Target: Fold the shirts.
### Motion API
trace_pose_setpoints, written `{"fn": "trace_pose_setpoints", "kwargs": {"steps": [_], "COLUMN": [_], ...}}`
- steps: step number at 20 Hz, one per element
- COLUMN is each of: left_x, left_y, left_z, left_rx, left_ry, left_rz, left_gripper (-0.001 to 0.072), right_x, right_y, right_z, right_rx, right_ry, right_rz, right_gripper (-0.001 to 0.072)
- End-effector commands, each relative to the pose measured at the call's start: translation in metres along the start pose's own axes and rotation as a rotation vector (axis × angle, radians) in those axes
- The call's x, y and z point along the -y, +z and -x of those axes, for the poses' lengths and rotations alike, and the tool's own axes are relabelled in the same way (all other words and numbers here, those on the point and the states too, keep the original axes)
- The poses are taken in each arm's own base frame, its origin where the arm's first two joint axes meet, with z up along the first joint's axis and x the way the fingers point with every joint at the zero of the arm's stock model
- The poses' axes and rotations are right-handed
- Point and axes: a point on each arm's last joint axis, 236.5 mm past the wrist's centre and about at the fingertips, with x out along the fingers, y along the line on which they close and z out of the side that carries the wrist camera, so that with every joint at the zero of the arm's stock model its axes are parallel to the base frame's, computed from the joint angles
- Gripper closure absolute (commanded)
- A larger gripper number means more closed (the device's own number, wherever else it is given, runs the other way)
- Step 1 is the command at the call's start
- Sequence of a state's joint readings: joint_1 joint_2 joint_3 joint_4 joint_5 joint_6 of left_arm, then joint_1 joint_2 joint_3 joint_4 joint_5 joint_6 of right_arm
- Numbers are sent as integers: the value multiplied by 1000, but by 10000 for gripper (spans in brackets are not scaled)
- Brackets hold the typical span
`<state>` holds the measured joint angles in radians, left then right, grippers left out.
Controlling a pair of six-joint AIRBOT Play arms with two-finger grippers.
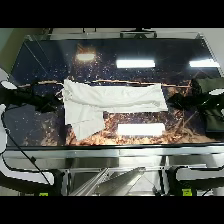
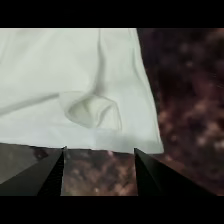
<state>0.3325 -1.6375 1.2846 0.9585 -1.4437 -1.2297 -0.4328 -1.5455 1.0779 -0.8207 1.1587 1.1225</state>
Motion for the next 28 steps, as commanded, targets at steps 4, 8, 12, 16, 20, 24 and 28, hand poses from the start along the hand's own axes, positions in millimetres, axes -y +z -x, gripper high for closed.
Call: {"fn": "trace_pose_setpoints", "kwargs": {"steps": [4, 8, 12, 16, 20, 24, 28], "left_x": [-13, -1, 3, 5, 0, -4, 23], "left_y": [-37, -34, -42, -73, -90, -117, -117], "left_z": [-56, -73, -74, -61, -58, -67, -92], "left_rx": [-51, -48, -86, -208, -250, -214, -89], "left_ry": [31, 63, 54, -9, -33, -49, -99], "left_rz": [20, -48, -58, -27, 26, 107, 134], "left_gripper": [8, 16, 16, 16, 16, 16, 16], "right_x": [7, -10, -2, 28, 52, 56, 62], "right_y": [-5, 0, 1, 2, 9, 14, 7], "right_z": [-16, -31, -26, -2, 15, 16, -5], "right_rx": [-20, 3, 6, 18, 61, 82, 35], "right_ry": [-94, -109, -119, -115, -126, -136, -129], "right_rz": [53, 115, 97, 3, -50, -56, -73], "right_gripper": [245, 245, 245, 245, 245, 245, 245]}}
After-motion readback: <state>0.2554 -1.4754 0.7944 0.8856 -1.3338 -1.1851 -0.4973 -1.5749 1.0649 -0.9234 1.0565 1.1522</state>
